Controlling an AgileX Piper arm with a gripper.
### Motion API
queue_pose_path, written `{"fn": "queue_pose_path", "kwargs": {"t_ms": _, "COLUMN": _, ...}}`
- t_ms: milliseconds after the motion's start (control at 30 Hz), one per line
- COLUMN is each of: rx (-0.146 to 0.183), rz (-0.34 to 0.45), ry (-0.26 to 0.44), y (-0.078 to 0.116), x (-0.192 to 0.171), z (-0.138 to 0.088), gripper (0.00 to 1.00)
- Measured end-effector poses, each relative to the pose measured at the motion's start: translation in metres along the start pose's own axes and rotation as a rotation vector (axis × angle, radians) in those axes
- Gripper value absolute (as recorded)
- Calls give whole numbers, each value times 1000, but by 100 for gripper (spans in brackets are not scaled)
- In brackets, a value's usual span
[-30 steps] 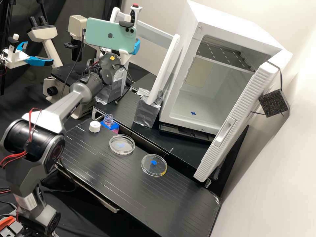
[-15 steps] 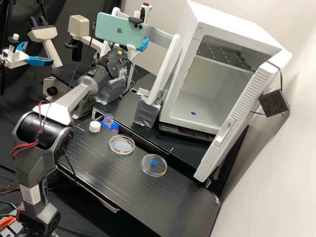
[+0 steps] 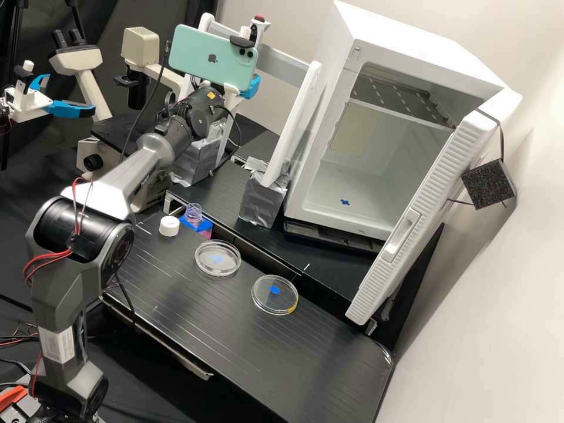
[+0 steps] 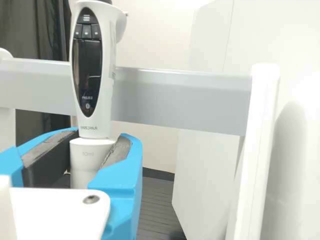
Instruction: Use the pipette
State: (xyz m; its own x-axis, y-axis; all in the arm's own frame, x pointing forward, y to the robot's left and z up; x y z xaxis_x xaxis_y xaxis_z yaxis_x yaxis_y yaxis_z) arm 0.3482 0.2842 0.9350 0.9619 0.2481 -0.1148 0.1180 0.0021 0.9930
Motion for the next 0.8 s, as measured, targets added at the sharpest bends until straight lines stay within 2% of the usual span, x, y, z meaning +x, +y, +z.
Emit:
{"fn": "queue_pose_path", "kwargs": {"t_ms": 33, "rx": 37, "rz": -5, "ry": -8, "y": 0, "x": 1, "z": 0, "gripper": 0}}
{"fn": "queue_pose_path", "kwargs": {"t_ms": 67, "rx": 55, "rz": -15, "ry": -19, "y": -1, "x": 1, "z": 1, "gripper": 0}}
{"fn": "queue_pose_path", "kwargs": {"t_ms": 100, "rx": 67, "rz": -26, "ry": -28, "y": -1, "x": 1, "z": 1, "gripper": 0}}
{"fn": "queue_pose_path", "kwargs": {"t_ms": 133, "rx": 50, "rz": -39, "ry": -38, "y": -1, "x": 1, "z": 2, "gripper": 0}}
{"fn": "queue_pose_path", "kwargs": {"t_ms": 167, "rx": 56, "rz": -67, "ry": -54, "y": -2, "x": 1, "z": 5, "gripper": 0}}
{"fn": "queue_pose_path", "kwargs": {"t_ms": 200, "rx": 97, "rz": -98, "ry": -64, "y": -3, "x": 1, "z": 7, "gripper": 0}}
{"fn": "queue_pose_path", "kwargs": {"t_ms": 300, "rx": 122, "rz": -145, "ry": -12, "y": -8, "x": 1, "z": 7, "gripper": 0}}
{"fn": "queue_pose_path", "kwargs": {"t_ms": 333, "rx": 123, "rz": -152, "ry": 1, "y": -10, "x": 1, "z": 7, "gripper": 0}}
{"fn": "queue_pose_path", "kwargs": {"t_ms": 367, "rx": 93, "rz": -156, "ry": 23, "y": -11, "x": 1, "z": 6, "gripper": 0}}
{"fn": "queue_pose_path", "kwargs": {"t_ms": 467, "rx": 91, "rz": -161, "ry": 48, "y": -15, "x": 1, "z": 6, "gripper": 0}}
{"fn": "queue_pose_path", "kwargs": {"t_ms": 667, "rx": 72, "rz": -153, "ry": 54, "y": -15, "x": 1, "z": 6, "gripper": 0}}
{"fn": "queue_pose_path", "kwargs": {"t_ms": 800, "rx": 70, "rz": -152, "ry": 51, "y": -14, "x": 1, "z": 8, "gripper": 0}}
